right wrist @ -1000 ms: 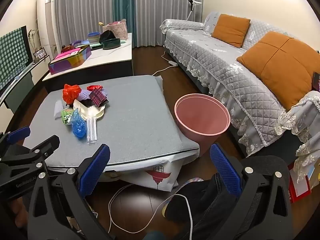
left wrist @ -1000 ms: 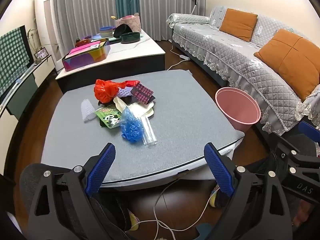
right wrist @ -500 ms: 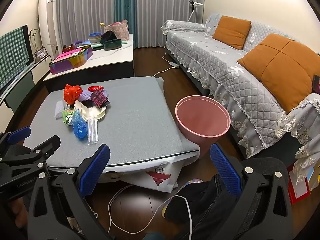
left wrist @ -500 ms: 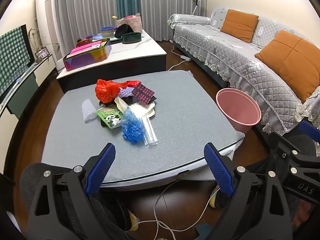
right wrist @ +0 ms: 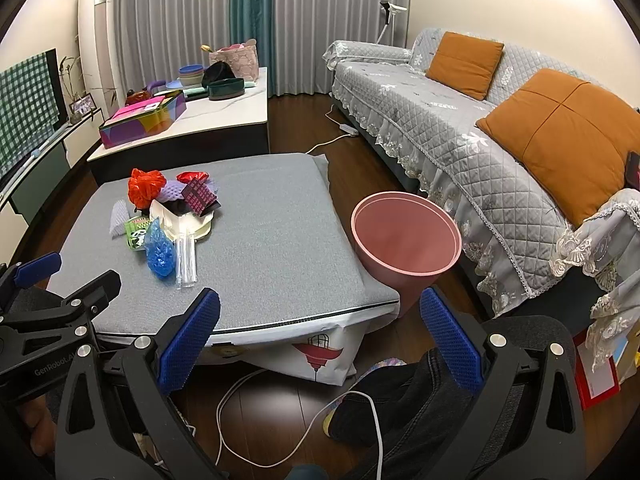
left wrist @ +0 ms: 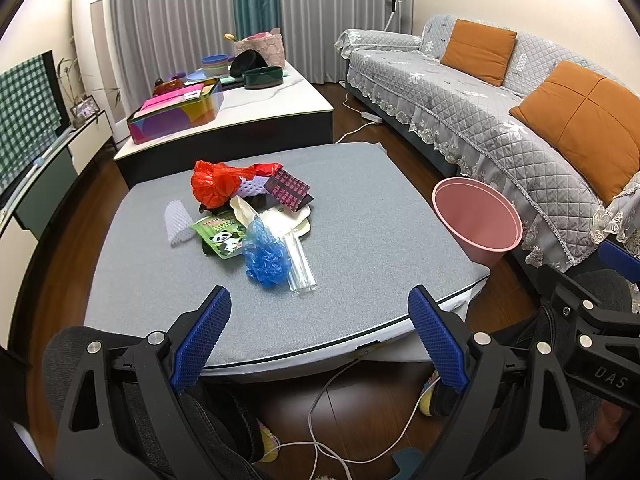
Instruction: Collect trash
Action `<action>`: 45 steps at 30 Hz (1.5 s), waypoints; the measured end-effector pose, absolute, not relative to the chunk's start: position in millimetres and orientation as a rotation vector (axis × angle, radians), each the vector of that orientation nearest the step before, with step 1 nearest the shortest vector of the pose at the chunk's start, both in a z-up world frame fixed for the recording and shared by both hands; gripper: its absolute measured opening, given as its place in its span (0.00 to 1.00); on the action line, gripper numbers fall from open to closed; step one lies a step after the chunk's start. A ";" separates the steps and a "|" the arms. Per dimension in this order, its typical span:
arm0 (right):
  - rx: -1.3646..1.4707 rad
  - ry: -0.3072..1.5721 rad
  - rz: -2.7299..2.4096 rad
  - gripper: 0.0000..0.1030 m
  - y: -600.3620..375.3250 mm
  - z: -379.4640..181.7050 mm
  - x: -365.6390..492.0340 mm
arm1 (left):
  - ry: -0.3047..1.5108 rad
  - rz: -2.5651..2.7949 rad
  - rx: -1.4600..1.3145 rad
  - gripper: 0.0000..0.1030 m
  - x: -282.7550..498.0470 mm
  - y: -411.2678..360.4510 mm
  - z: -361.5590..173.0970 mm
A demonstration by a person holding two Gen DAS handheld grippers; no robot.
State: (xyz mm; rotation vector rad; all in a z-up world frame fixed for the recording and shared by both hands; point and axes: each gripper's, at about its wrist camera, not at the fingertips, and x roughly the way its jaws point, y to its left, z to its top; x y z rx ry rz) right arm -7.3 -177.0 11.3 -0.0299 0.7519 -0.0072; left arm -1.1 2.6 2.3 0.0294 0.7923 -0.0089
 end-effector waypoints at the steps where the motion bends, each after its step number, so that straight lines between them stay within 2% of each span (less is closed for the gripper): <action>1: -0.030 0.753 -0.007 0.95 -176.7 11.3 -9.1 | 0.793 -0.009 0.028 0.85 -1.1 2.6 2.3; 45: -0.031 0.757 -0.007 0.95 -176.3 8.8 -10.6 | 0.791 -0.007 0.030 0.85 -2.3 3.5 2.5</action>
